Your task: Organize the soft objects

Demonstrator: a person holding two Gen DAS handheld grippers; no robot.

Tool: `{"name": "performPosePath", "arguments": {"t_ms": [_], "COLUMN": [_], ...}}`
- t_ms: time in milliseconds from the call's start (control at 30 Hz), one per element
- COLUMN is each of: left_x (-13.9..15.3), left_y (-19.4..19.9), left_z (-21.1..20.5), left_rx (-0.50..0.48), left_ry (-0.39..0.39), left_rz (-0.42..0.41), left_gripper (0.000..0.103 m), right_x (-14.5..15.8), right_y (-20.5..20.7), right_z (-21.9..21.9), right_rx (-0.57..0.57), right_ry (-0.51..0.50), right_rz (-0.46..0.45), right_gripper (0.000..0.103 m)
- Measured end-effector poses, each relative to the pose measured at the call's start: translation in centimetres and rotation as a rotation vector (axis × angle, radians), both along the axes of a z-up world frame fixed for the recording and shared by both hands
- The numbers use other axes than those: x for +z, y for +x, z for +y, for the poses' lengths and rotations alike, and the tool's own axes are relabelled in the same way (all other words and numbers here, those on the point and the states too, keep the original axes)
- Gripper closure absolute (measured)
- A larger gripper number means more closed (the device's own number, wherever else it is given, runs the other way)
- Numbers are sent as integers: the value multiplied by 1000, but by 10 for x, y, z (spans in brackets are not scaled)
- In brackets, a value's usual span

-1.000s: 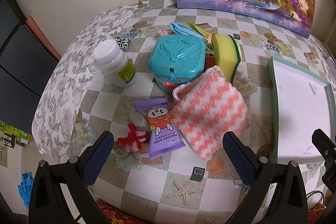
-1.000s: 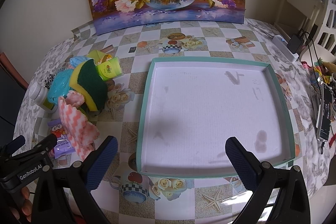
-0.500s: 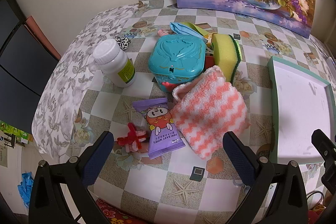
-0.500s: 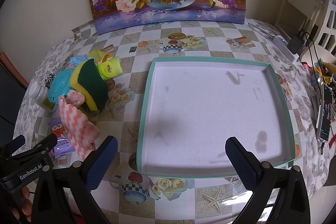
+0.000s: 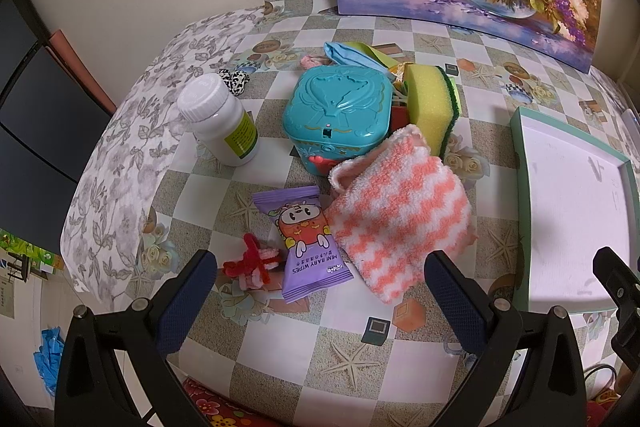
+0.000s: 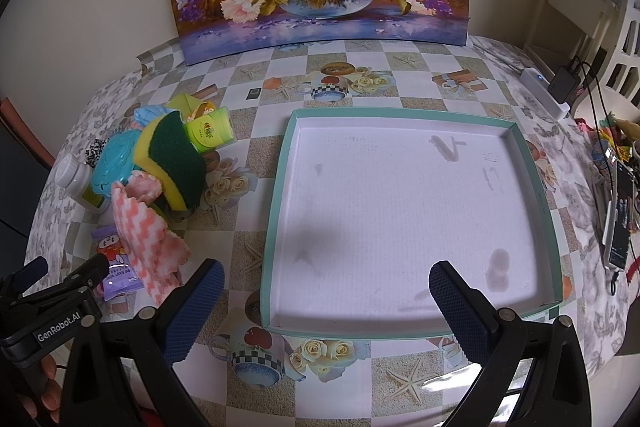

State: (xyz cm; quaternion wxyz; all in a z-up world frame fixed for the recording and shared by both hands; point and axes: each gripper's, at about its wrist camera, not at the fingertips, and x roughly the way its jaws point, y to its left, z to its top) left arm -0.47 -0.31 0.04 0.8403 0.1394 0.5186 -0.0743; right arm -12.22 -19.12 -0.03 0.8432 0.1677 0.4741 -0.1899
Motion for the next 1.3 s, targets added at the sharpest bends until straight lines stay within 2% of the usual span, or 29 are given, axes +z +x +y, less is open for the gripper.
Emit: {"name": "performPosePath", "arguments": {"t_ms": [267,367,533,700,900,1067,1100,1200,1300], "left_x": [-1,0,-8,-16,-29,-38,-40,-44,-50], "left_y": [0,6,19,31,40,45,46,48,49], "left_z": [3,17,49,79,98,110,112,114,117], "left_rx": [4,55,152,225,244,266,270,270,279], "left_ry": [-17,-51,-62,-118,-206,-241,-242,-223,-209], "left_rz": [5,14,38,64,119,139,142,140,154], "left_gripper": [0,0,0,0,0,0,0,0,0], "right_x": [-1,-1,-11,-23,-34,-43,-45,-49,-52], "right_y": [0,5,22,41,60,68,70,73,75], "right_z": [2,12,44,74,92,108,111,116,119], "right_rx": [7,63,187,258,284,323,330,345,353], "right_ry": [-2,20,96,89,108,130,126,133,134], "right_rz": [-4,-23,-24,-12,-12,-2,2,4,9], "right_gripper": [0,0,0,0,0,0,1,16,20]}}
